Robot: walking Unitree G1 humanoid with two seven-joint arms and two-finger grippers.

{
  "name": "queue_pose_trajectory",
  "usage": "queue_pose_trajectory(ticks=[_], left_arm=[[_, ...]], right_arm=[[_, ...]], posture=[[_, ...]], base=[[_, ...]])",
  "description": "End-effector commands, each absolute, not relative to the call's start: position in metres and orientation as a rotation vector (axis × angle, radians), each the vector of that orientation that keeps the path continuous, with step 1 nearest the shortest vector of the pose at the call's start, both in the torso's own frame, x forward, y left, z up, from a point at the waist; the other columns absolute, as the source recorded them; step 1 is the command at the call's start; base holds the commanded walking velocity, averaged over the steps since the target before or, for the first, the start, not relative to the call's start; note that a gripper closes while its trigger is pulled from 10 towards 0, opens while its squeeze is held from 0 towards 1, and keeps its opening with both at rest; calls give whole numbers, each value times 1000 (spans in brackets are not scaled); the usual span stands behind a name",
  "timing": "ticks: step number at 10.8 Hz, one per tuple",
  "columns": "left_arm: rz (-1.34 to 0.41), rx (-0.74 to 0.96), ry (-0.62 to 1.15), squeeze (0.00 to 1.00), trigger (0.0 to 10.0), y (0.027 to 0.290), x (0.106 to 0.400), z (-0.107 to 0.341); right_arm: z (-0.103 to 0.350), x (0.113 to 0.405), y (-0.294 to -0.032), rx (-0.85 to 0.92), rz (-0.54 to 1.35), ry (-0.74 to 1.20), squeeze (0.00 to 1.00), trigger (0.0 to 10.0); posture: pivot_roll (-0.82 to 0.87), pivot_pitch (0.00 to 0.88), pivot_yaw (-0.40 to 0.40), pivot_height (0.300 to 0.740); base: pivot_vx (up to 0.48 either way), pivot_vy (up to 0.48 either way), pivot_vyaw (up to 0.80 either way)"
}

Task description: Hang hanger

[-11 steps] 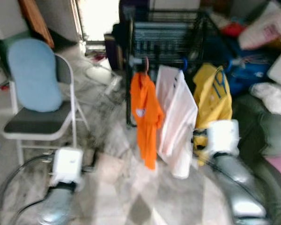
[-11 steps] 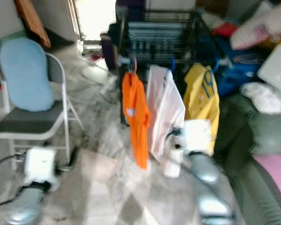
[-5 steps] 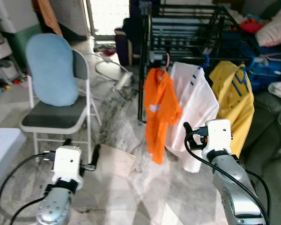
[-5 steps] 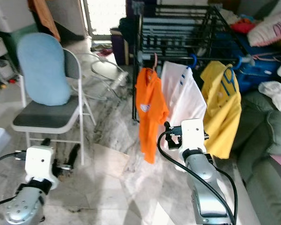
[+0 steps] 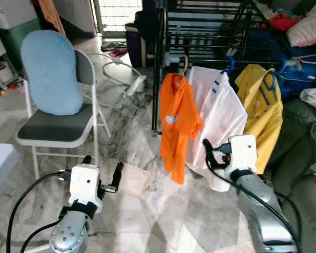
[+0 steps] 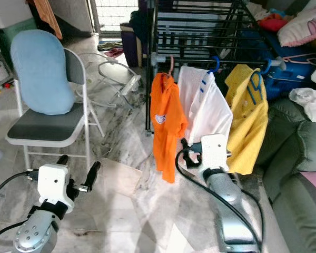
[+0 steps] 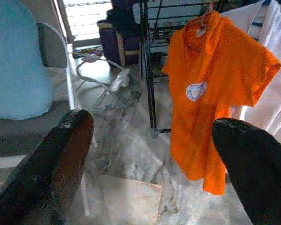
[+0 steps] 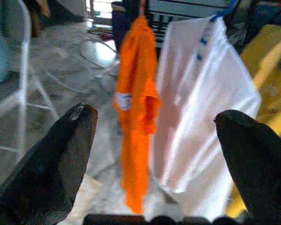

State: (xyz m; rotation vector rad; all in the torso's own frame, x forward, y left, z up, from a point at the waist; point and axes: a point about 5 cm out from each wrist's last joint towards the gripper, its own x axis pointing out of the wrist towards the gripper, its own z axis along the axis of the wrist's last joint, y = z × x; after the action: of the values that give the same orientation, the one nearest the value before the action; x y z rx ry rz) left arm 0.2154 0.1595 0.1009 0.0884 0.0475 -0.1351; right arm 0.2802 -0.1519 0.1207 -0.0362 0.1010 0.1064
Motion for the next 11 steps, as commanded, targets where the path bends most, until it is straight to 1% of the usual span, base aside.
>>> queue_pose_trajectory(ticks=[1,3,6,8,11], left_arm=[[-132,94,25,0,10000,160,216,106],[-108,118,17,0,10000,166,217,109],[-160,92,23,0,10000,159,216,106],[-186,72,30,0,10000,156,214,103],[-235,71,17,0,10000,151,215,106]], right_arm=[[130,282,-153,-26,110,60,0,10000],[133,287,-157,-66,87,65,0,10000],[134,287,-161,-54,70,62,0,10000],[126,284,-162,-53,54,95,0,10000],[126,286,-161,-36,50,87,0,10000]], posture=[[-13,36,-21,740],[-17,60,-22,740],[-21,39,-21,740],[-17,18,-18,740],[-12,10,-1,740]], base=[[0,0,0],[0,0,0],[0,0,0],[319,0,-800],[434,0,0]])
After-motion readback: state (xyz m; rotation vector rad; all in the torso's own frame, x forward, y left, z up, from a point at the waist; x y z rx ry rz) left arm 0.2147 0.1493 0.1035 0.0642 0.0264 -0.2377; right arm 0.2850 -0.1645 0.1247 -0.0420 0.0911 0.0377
